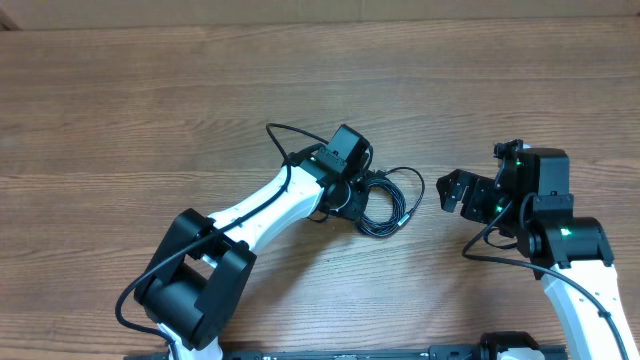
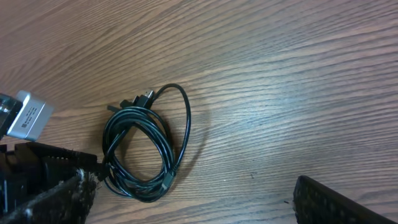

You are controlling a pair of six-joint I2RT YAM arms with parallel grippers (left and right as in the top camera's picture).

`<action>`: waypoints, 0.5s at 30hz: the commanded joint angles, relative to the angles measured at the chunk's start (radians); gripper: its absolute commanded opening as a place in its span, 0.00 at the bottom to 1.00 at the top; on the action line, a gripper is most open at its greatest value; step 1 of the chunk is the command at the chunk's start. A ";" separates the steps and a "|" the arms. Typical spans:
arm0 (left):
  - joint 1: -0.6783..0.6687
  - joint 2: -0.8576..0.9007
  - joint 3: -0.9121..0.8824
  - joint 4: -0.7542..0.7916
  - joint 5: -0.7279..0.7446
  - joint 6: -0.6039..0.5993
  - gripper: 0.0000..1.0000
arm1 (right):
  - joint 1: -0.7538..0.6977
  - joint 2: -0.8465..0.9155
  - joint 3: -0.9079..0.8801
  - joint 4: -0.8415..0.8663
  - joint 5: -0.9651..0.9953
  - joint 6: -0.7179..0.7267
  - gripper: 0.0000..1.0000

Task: Untangle cables
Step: 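Lower the left gripper and grasp the cable bundle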

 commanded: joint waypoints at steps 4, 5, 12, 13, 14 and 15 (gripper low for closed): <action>-0.001 0.012 0.021 0.003 -0.019 -0.014 0.38 | -0.005 -0.003 0.032 0.010 -0.034 0.005 1.00; -0.001 0.012 0.021 0.003 -0.019 -0.014 0.38 | -0.005 -0.003 0.032 0.010 -0.034 0.005 1.00; -0.012 0.014 0.021 0.002 -0.019 -0.015 0.37 | -0.005 -0.003 0.032 0.009 -0.046 0.004 1.00; -0.014 0.014 0.021 0.002 -0.019 -0.015 0.37 | -0.005 -0.003 0.032 0.009 -0.046 0.004 1.00; -0.019 0.015 0.021 0.003 -0.020 -0.014 0.37 | -0.005 -0.003 0.032 0.010 -0.046 0.004 1.00; -0.024 0.015 0.021 0.003 -0.020 -0.014 0.38 | -0.005 -0.003 0.032 0.010 -0.045 0.004 1.00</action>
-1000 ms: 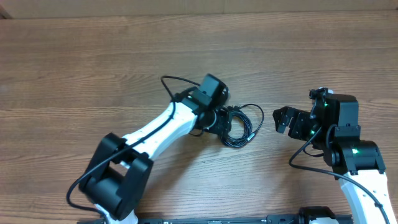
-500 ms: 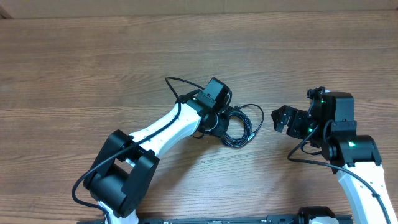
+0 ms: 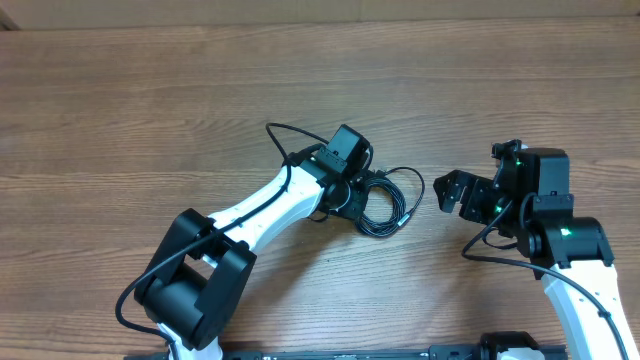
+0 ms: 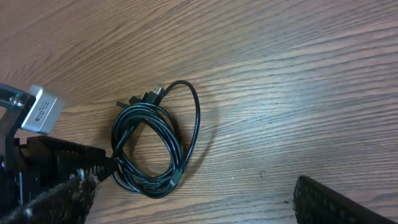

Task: Untangle cables
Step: 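Lower the left gripper and grasp the cable bundle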

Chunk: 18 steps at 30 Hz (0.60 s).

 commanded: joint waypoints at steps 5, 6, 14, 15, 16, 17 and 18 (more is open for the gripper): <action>-0.024 0.023 0.021 0.004 -0.006 -0.014 0.38 | -0.005 -0.003 0.032 0.009 -0.011 0.004 1.00; -0.026 0.028 0.021 0.004 -0.006 -0.014 0.38 | -0.005 -0.003 0.032 0.009 -0.011 0.004 1.00; -0.027 0.042 0.020 0.000 -0.005 -0.015 0.31 | -0.005 -0.003 0.032 0.009 -0.011 0.004 1.00; -0.027 0.042 0.020 0.000 -0.006 -0.018 0.29 | -0.005 -0.003 0.032 0.009 -0.011 0.004 1.00; -0.027 0.042 0.020 0.000 -0.006 -0.018 0.27 | -0.005 -0.003 0.032 0.009 -0.011 0.004 1.00; -0.027 0.042 0.020 -0.001 -0.006 -0.018 0.26 | -0.005 -0.003 0.032 0.009 -0.011 0.004 1.00; -0.027 0.042 0.020 -0.003 -0.007 -0.018 0.25 | -0.005 -0.003 0.032 0.009 -0.011 0.004 1.00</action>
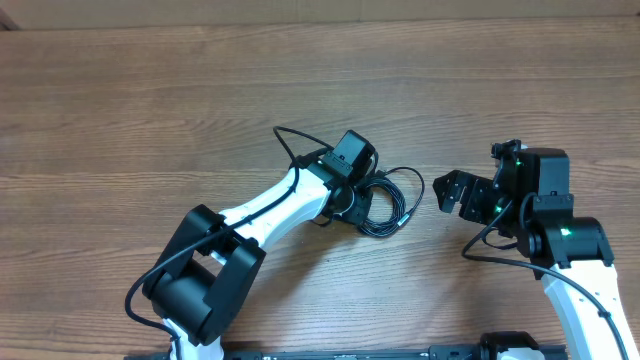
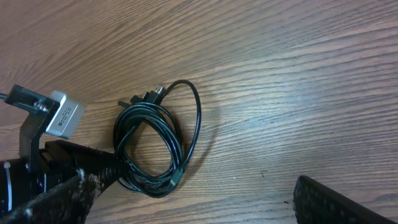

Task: Untangle cables
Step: 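Lower the left gripper and grasp the cable bundle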

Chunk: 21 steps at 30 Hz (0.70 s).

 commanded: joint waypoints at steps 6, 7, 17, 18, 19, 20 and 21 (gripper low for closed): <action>-0.007 0.010 0.019 -0.016 -0.024 -0.007 0.04 | -0.005 -0.003 0.032 0.009 -0.006 0.004 1.00; -0.007 0.010 0.019 -0.016 -0.024 -0.010 0.04 | -0.005 -0.003 0.032 0.009 -0.006 0.004 1.00; -0.003 -0.012 0.074 -0.055 0.069 0.056 0.04 | -0.005 0.003 0.032 0.024 -0.010 0.004 1.00; -0.003 -0.014 0.086 -0.064 0.087 0.065 0.04 | -0.005 0.009 0.032 0.027 -0.013 0.004 1.00; -0.002 -0.015 0.098 -0.075 0.109 0.078 0.04 | -0.005 0.016 0.032 0.029 -0.021 0.004 1.00; -0.001 -0.015 0.108 -0.085 0.136 0.096 0.04 | -0.005 0.023 0.032 0.031 -0.029 0.004 1.00; 0.000 -0.015 0.119 -0.096 0.172 0.118 0.04 | -0.005 0.035 0.032 0.032 -0.042 0.003 1.00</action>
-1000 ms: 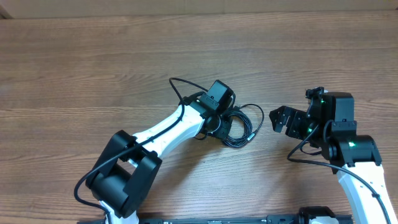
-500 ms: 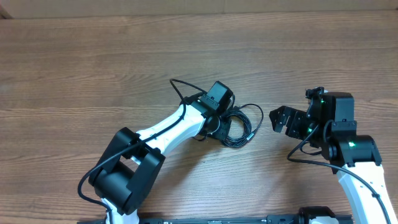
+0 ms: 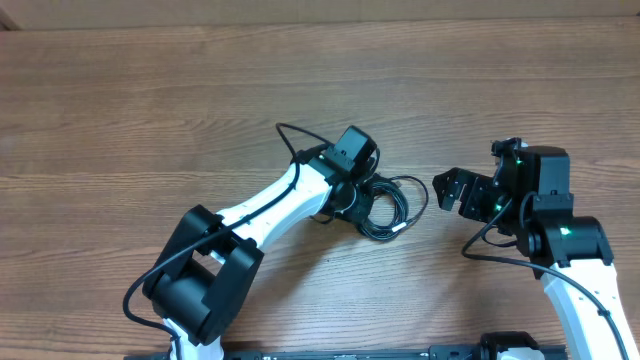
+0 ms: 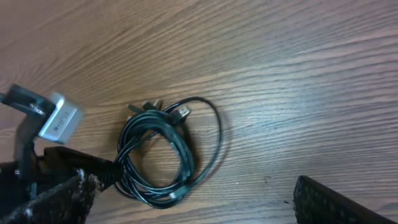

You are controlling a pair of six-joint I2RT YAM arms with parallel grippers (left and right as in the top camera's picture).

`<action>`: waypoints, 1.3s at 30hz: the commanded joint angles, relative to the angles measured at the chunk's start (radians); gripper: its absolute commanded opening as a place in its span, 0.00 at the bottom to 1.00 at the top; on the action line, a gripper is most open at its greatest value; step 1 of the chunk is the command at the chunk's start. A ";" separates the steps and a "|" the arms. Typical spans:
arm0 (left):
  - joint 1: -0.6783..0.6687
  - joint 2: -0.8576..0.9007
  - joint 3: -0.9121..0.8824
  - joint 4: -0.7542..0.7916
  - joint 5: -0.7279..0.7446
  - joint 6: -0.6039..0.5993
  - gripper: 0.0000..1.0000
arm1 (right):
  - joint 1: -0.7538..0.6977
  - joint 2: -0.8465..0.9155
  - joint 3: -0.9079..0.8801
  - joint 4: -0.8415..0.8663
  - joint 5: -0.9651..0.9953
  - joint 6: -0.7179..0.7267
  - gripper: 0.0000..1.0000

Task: Untangle cables
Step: 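Lower the left gripper and grasp the cable bundle, then move the right gripper in and grasp the bundle beside the left gripper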

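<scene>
A black cable lies coiled on the wooden table, its plug ends at the top of the coil. My left gripper is at the coil's left edge, and its dark fingers close on the strands there. About a hand's width right of the coil, my right gripper faces it. That gripper stands open, with one finger at the lower left, the other at the lower right, and bare wood between them.
The brown wooden table stretches all around. The left arm runs from the lower left up to the coil. The right arm's base sits at the right edge.
The coil has shifted slightly right and changed shape, its outer loop now spread wider toward the right gripper. The plug ends have moved. The right arm has not moved.
The left gripper was at the coil's left edge throughout, with the right gripper open and still beside it. The left wrist then stood a little farther right. Now the coil lies slightly nearer the right gripper with its loops loosened.
</scene>
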 commanded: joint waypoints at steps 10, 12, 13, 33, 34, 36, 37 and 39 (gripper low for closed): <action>0.000 -0.014 0.072 -0.025 0.194 0.113 0.04 | 0.002 0.238 0.032 0.013 -0.126 0.004 0.91; 0.000 -0.014 0.072 -0.024 0.191 0.113 0.04 | 0.002 0.279 0.032 0.014 -0.131 0.004 0.89; 0.000 -0.014 0.072 -0.024 0.191 0.113 0.04 | 0.002 0.313 0.032 0.014 -0.131 0.004 0.89; 0.015 -0.014 0.072 0.017 0.370 0.079 0.04 | 0.071 0.448 0.029 0.089 -0.101 0.000 0.74; 0.015 -0.014 0.072 0.017 0.370 0.079 0.04 | 0.071 0.448 0.028 0.092 -0.088 0.000 0.73; 0.015 -0.014 0.072 0.016 0.364 0.079 0.04 | 0.071 0.448 0.028 0.092 -0.085 0.000 0.71; 0.015 -0.014 0.072 0.016 0.363 0.079 0.04 | 0.071 0.448 0.028 0.091 -0.085 0.000 0.70; 0.015 -0.014 0.072 0.017 0.357 0.079 0.04 | 0.071 0.448 0.028 0.084 -0.086 0.000 0.69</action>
